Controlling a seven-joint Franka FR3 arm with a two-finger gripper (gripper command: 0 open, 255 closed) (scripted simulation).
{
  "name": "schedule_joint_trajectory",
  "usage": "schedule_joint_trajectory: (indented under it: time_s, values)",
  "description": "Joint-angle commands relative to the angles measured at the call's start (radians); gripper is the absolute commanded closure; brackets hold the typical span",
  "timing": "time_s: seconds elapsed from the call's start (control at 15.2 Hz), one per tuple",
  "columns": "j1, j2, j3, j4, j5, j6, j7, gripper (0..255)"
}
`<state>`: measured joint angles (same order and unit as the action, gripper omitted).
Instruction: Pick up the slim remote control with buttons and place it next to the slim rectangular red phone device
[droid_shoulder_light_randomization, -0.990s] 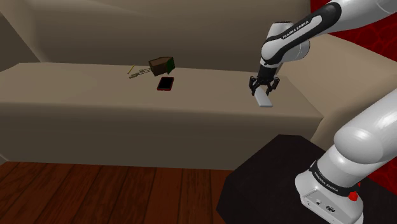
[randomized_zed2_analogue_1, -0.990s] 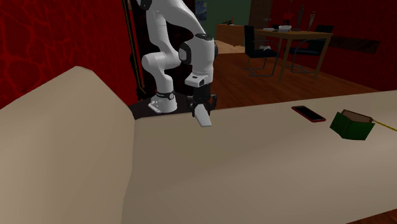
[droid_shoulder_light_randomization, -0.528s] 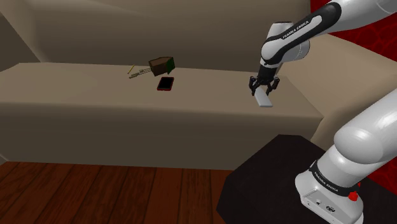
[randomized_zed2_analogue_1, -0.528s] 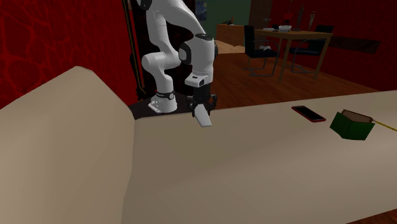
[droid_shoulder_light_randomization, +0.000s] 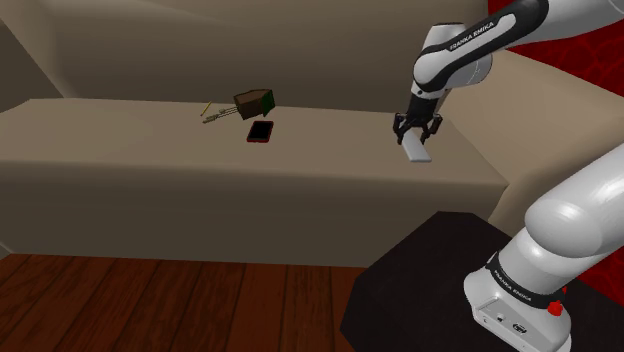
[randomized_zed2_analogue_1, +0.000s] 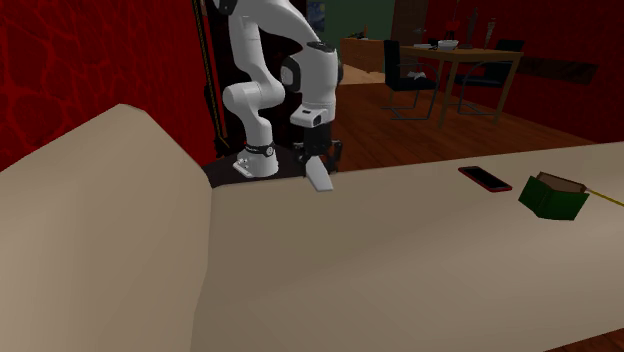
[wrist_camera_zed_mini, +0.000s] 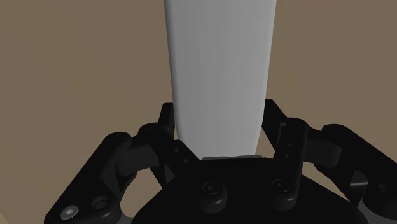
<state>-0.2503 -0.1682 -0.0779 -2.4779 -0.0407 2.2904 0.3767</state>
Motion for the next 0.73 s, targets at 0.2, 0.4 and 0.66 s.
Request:
schedule_joint_trajectory:
  time_s: [0.2, 0.4, 0.66]
  values:
    - [-0.001, -0.044, 0.001, 0.035, -0.001, -0.079, -0.001, 255]
    - [-0.001, -0.066, 0.002, 0.057, -0.002, -0.123, -0.001, 255]
    - [-0.001, -0.088, 0.003, 0.083, -0.002, -0.171, -0.001, 255]
